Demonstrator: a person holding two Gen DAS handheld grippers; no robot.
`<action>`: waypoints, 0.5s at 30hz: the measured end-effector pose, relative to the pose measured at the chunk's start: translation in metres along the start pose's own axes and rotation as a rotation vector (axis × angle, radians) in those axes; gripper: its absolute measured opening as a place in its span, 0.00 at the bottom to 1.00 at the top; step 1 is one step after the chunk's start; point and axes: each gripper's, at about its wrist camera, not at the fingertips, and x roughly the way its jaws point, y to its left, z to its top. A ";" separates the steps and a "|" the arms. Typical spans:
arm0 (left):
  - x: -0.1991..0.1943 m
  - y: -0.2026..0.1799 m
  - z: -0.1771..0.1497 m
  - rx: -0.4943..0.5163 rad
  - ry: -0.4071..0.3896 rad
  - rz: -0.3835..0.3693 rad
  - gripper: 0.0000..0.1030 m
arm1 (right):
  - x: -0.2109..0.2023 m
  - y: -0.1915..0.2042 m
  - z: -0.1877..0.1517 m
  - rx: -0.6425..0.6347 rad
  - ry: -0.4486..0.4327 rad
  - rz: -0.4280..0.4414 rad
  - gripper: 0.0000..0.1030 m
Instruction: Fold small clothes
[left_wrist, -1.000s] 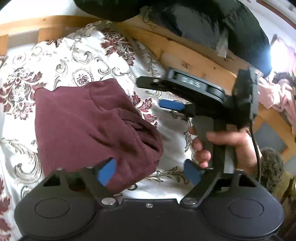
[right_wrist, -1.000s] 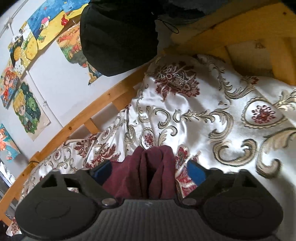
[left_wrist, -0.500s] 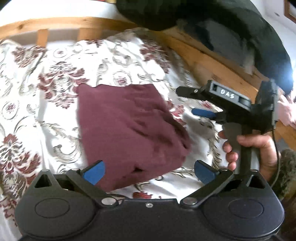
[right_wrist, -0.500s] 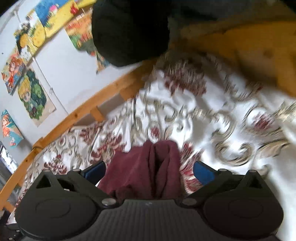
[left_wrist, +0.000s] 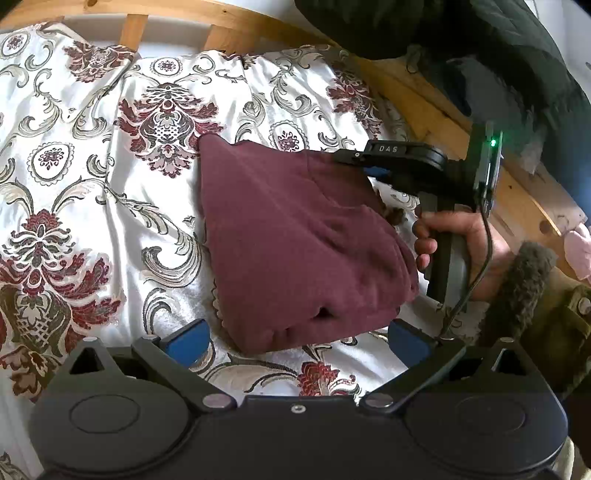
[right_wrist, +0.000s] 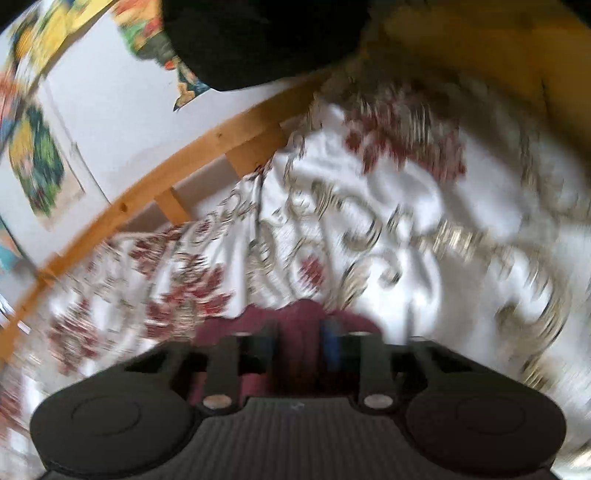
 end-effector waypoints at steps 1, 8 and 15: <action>-0.001 0.000 -0.001 0.003 -0.002 0.000 0.99 | -0.004 0.001 -0.002 -0.019 -0.005 -0.014 0.26; -0.007 0.005 0.001 -0.034 -0.043 0.027 0.99 | -0.057 -0.002 -0.022 -0.046 0.002 -0.009 0.67; -0.015 0.019 0.005 -0.174 -0.186 0.205 0.99 | -0.103 0.000 -0.063 0.087 0.014 -0.014 0.78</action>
